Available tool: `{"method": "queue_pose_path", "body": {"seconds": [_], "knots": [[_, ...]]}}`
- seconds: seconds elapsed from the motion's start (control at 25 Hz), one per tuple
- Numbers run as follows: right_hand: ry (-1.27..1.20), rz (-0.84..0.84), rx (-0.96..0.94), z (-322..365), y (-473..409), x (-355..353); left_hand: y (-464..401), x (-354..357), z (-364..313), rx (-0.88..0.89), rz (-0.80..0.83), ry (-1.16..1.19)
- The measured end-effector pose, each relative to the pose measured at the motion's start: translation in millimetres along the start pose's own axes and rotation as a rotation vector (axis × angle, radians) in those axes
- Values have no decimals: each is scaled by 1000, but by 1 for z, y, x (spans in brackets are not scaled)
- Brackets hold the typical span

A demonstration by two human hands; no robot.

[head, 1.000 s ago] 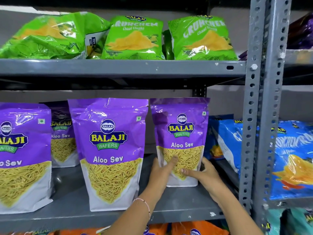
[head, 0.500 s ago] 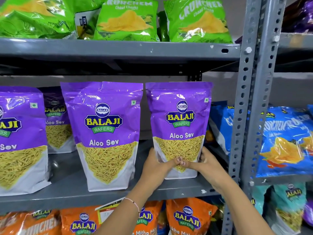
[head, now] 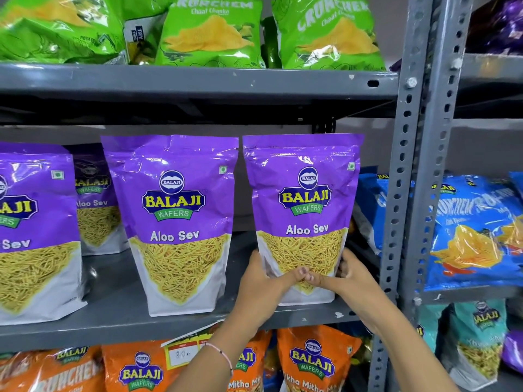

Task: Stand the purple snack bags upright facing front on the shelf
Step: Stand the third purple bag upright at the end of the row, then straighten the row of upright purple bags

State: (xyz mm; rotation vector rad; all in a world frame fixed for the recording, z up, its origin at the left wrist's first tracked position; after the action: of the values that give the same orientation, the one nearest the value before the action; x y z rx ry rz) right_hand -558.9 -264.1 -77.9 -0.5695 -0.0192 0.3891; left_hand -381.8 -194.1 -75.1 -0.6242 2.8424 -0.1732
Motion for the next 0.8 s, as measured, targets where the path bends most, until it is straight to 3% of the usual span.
{"method": "queue_pose_path", "body": {"seconds": [0.56,0.68,0.76,0.8], "knots": [[22,51,-40,10,5,5,20,3,-9,22,-30,4],[81,-307,-208,11,27,7,69,-20,1,200,-129,-30],[135,-533,-366,21,50,28,96,-76,11,384,-287,-40],[138,-547,-437,29,60,53,103,-118,17,470,-426,-59]]}}
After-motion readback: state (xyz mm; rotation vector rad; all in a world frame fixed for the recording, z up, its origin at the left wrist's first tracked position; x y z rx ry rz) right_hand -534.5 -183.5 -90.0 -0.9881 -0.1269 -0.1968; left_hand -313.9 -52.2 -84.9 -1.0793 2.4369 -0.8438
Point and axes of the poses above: each hand's wrist, its own y-axis away from the middle knuckle, its own x-axis out of the palm, z = x × y, the point moved 4 cm from there along -y, towards the middle knuckle, and after that the axes turned 10 degrees about -x, right-handed, at the moved point
